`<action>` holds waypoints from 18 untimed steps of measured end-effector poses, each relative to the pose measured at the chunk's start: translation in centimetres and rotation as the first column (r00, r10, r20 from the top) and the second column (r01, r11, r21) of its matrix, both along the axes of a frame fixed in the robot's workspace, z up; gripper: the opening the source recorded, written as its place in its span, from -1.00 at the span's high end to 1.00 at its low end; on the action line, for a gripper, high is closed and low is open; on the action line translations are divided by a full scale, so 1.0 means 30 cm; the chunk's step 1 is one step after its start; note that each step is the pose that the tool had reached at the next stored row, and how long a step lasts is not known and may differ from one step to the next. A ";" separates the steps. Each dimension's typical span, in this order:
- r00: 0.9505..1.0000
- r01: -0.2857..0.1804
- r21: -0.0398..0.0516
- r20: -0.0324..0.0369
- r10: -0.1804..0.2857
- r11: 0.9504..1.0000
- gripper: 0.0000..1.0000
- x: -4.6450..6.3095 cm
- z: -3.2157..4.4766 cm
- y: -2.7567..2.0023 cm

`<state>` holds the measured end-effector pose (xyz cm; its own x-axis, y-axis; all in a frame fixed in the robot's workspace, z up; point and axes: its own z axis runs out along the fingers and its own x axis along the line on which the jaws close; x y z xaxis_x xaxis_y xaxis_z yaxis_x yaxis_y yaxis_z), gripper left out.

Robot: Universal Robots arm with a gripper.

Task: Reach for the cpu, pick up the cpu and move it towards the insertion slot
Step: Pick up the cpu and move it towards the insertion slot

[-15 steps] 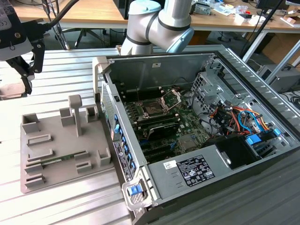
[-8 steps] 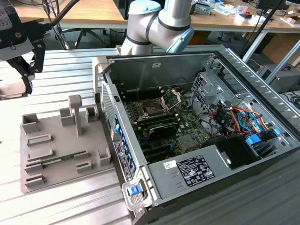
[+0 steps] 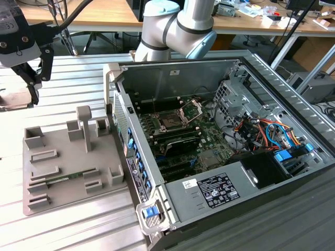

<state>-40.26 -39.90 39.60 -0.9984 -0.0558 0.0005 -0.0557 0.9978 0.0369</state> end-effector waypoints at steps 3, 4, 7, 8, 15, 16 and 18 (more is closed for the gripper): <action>1.000 0.000 0.000 0.000 0.000 1.000 -0.10 0.005 0.000 0.000; 1.000 0.000 0.000 0.000 0.000 1.000 -0.10 0.006 0.000 0.000; 1.000 0.000 0.000 0.000 0.000 1.000 -0.10 0.010 0.000 0.000; 1.000 0.000 0.000 0.000 0.000 1.000 -0.10 0.012 0.000 0.000; 1.000 0.000 0.000 0.000 0.000 1.000 -0.10 0.028 0.000 0.000; 1.000 0.000 0.000 0.000 0.000 1.000 -0.10 0.030 0.000 0.000; 1.000 0.000 0.000 0.000 0.000 1.000 -0.10 0.034 0.000 0.000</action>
<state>-39.23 -39.89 39.60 -0.9984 -0.0558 0.0005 -0.0557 0.9978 0.0369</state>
